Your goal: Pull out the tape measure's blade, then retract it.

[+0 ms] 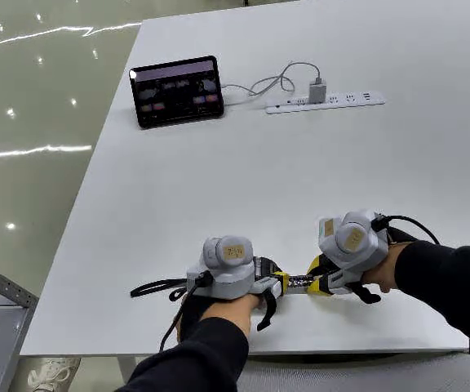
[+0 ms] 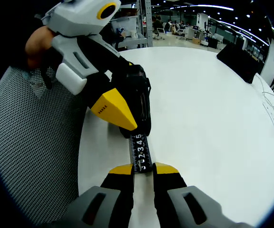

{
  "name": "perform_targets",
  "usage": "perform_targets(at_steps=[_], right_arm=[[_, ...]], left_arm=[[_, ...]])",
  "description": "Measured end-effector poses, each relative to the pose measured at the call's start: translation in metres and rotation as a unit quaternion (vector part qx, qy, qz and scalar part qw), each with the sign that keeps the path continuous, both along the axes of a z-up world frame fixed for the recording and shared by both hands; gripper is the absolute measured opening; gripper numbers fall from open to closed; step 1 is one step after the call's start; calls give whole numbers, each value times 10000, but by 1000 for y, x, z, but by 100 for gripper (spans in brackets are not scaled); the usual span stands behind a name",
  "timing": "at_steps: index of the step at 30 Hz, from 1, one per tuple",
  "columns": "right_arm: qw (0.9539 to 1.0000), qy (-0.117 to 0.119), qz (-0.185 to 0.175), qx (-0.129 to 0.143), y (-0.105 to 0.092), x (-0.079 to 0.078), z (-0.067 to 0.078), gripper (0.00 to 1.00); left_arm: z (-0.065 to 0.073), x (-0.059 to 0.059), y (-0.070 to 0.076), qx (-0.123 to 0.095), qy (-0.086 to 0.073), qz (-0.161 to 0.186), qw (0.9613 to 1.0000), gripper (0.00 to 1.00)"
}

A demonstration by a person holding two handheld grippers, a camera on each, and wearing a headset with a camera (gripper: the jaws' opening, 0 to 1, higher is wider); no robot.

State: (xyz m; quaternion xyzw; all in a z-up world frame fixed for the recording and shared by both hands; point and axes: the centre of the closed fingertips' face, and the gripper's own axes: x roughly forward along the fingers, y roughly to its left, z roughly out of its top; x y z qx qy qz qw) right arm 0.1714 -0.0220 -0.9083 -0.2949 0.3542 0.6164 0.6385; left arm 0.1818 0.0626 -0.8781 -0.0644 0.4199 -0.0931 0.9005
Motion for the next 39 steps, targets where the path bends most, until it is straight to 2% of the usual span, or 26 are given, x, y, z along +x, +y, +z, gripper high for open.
perform_targets(at_steps=[32,39], right_arm=[[9993,7,-64,368,20,-2,2,11],[9993,-8,-29,376,24,-2,2,11]], left_arm=[[1,-1,0,-77,22,16,10000,58],[0,-1,1,-113,26,35,9999,58]])
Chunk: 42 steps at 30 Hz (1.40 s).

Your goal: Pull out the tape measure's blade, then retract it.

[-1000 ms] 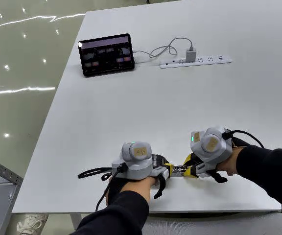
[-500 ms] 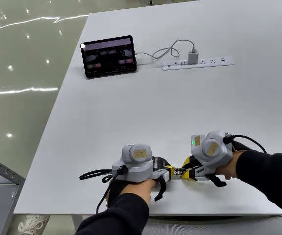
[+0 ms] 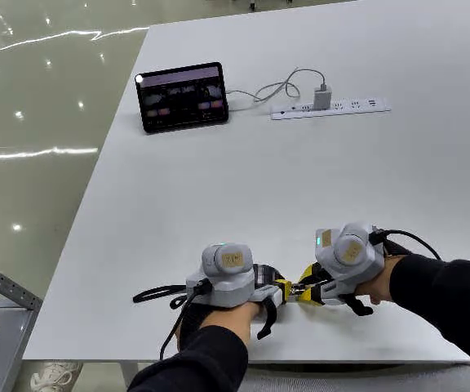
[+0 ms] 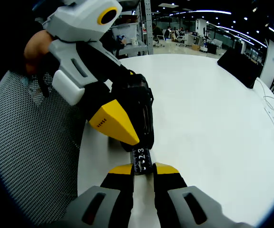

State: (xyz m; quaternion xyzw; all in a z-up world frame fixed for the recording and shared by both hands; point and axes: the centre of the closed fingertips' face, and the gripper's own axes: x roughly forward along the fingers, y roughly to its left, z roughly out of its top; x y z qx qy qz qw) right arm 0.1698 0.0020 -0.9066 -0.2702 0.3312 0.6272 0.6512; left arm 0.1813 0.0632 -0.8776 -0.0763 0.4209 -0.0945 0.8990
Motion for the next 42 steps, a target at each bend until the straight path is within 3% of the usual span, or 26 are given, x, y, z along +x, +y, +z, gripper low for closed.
perform_targets(at_steps=[19,23,27,29,42], right_arm=[[9998,58,119,116,3,-2,1,12],[9994,-185,242,143,3,-3,2,12],[9995,-156,233,143,2,-3,2,12],[9986,-335,376,163,3,-2,2,12],[9990,-244,349,158,8,-3,1,10]], left_arm=[[0,1,1,-114,6,64,9999,58],[0,1,1,-114,9,51,9999,58],[1,1,1,-127,19,25,9999,58],[1,1,1,-127,23,24,9999,58],[1,1,1,-151,32,20,9999,57]])
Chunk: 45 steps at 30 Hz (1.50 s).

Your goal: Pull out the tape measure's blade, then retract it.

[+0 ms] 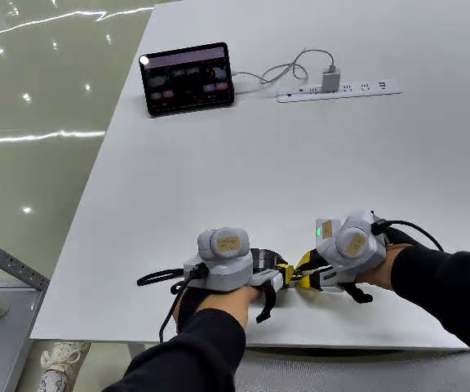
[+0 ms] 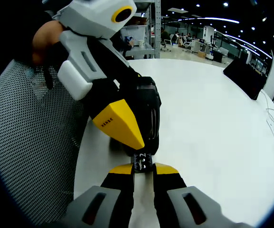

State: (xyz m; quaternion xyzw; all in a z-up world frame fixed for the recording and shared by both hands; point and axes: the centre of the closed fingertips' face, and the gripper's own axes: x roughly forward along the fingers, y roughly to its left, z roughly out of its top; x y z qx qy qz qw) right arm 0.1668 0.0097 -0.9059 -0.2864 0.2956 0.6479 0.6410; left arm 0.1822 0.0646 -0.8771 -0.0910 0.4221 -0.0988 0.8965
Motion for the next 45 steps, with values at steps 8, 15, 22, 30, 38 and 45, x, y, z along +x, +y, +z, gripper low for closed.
perform_targets(at_steps=[8,15,22,30,38,45], right_arm=[[10000,-6,-34,4,4,0,0,10],[10000,-12,57,-39,5,1,0,10],[9999,-137,66,-28,3,1,1,10],[9998,-134,-32,111,2,1,1,12],[9999,-86,-23,105,3,1,1,11],[9999,-50,-87,115,3,2,1,11]], left_arm=[[0,0,0,-36,0,33,10000,57],[0,0,0,-75,-1,68,9999,57],[1,0,1,-95,23,83,9999,56],[1,0,1,-98,-12,47,9999,57],[1,1,-1,12,-109,6,9999,60],[0,1,0,48,-11,-30,10000,58]])
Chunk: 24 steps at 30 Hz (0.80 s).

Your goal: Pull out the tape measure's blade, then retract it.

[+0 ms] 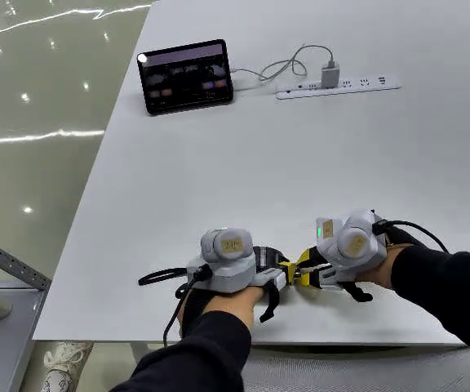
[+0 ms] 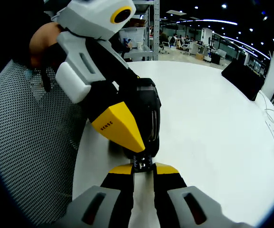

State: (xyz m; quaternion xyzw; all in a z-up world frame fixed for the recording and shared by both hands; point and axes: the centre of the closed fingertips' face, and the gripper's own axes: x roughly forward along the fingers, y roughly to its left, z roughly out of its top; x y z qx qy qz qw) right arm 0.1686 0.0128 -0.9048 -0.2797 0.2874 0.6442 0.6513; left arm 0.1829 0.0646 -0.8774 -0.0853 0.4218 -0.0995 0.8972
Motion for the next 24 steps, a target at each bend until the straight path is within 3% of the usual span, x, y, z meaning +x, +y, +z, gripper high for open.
perform_targets(at_steps=[7,24], right_arm=[[9999,107,51,74,0,-3,-1,10],[9998,186,37,-39,9,-3,-1,8]], left_arm=[[0,-1,0,-112,120,-196,9997,57],[-1,-1,0,-154,134,-111,9997,56]])
